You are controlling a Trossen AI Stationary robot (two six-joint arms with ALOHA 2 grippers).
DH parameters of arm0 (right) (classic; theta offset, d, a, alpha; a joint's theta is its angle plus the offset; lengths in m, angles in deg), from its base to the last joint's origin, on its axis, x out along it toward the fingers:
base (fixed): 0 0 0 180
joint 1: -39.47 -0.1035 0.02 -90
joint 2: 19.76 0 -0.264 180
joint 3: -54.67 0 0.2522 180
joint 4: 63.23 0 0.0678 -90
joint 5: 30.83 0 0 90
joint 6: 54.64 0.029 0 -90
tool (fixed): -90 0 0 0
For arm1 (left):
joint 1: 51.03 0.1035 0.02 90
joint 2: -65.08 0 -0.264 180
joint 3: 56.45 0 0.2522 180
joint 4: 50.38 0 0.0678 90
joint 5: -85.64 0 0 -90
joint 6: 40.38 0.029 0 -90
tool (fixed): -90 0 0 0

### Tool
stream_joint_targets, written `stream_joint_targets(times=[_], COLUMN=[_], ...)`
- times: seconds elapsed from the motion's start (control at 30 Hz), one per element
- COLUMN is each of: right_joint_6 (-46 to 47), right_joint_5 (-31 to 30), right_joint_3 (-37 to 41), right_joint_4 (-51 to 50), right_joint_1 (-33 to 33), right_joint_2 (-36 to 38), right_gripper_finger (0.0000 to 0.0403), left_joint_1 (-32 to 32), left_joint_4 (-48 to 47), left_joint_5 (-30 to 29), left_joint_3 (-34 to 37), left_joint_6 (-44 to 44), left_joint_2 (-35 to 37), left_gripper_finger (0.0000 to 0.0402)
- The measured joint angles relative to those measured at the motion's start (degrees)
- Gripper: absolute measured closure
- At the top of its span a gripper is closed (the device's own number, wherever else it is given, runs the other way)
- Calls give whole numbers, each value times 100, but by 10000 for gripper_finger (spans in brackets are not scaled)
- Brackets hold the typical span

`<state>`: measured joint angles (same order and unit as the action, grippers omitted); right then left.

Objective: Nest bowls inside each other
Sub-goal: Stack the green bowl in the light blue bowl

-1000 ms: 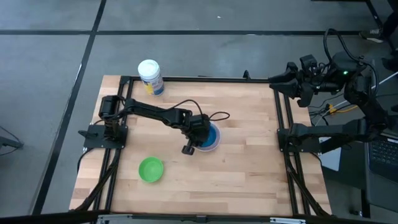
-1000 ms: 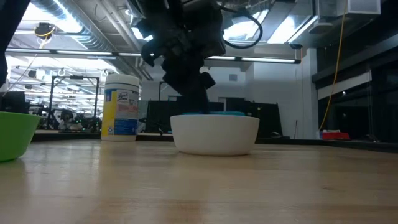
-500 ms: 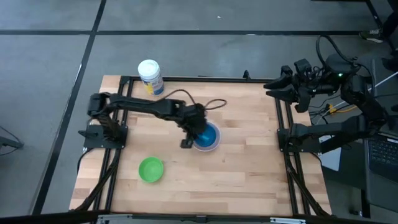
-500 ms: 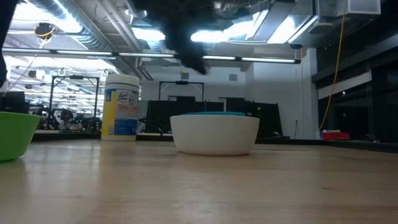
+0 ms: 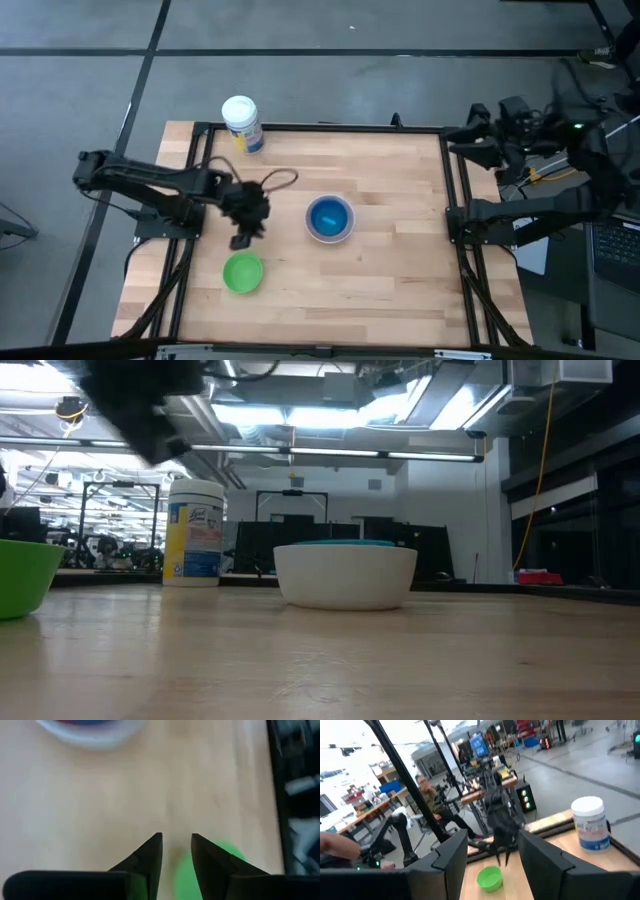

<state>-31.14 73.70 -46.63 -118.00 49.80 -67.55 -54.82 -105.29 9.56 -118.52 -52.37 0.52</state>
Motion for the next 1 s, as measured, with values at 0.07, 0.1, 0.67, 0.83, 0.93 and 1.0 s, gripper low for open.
stream_joint_targets(times=[0.07, 0.1, 0.67, 0.83, 0.93, 1.0], right_joint_6=[-19, -37, -791, -795, -789, -746], right_joint_5=[-46, -53, 182, 233, 421, 520], right_joint_3=[0, 0, 0, 74, 444, 909], right_joint_4=[113, 171, 306, 310, 309, 550], right_joint_1=[0, 0, 0, 0, 0, 0], right_joint_2=[119, 178, 675, 679, 741, 871], right_gripper_finger=[225, 225, 225, 225, 225, 225], left_joint_1=[-296, -452, -1553, -1519, -1523, -1523], left_joint_4=[-91, -114, 1141, 1293, 1338, 1341], left_joint_5=[125, 128, -811, -923, -923, -915], left_joint_3=[238, 352, 1756, 1851, 1942, 1982], left_joint_6=[-232, -324, -1169, -1104, -1083, -1119], left_joint_2=[116, 144, 192, 194, 192, 192], left_gripper_finger=[299, 297, 287, 288, 288, 288])
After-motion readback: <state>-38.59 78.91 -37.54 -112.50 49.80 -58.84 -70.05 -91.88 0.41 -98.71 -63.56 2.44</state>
